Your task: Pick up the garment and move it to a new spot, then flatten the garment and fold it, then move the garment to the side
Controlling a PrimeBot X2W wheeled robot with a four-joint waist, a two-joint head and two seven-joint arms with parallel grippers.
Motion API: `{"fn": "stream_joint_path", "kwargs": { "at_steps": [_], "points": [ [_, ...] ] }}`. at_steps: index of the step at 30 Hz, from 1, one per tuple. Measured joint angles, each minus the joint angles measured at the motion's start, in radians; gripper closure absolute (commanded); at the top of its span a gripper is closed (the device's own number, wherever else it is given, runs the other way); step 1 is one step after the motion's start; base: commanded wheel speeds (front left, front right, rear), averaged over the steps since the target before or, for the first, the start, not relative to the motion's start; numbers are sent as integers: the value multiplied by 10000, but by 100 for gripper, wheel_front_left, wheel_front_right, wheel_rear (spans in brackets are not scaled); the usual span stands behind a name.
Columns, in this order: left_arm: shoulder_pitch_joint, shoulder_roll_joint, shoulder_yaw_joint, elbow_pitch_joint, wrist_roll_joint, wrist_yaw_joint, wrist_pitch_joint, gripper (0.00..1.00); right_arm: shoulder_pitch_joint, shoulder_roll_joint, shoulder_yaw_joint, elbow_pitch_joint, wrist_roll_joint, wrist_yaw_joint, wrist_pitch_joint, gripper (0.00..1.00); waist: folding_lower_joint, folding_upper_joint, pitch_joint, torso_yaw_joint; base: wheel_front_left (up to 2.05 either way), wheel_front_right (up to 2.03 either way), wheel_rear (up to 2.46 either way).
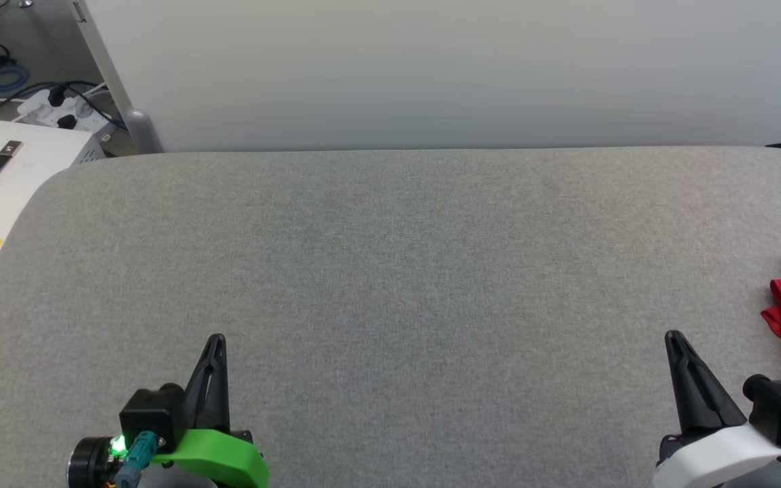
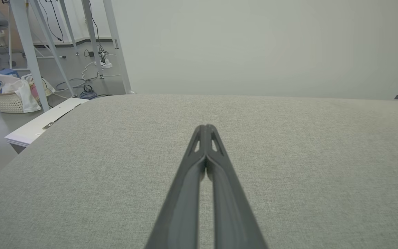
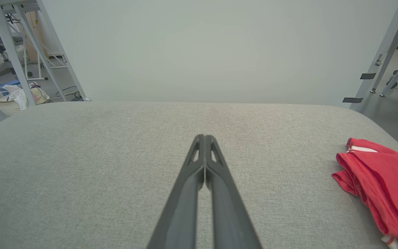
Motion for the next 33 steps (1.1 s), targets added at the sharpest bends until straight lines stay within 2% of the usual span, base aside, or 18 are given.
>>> {"fn": "stream_joint_path", "kwargs": {
  "at_steps": [33],
  "points": [
    [-43, -656, 752, -21, 1026, -562, 568, 100, -476, 2, 69, 669, -443, -2, -29, 100, 0, 0, -33, -26, 0, 0, 0]
  ]
}}
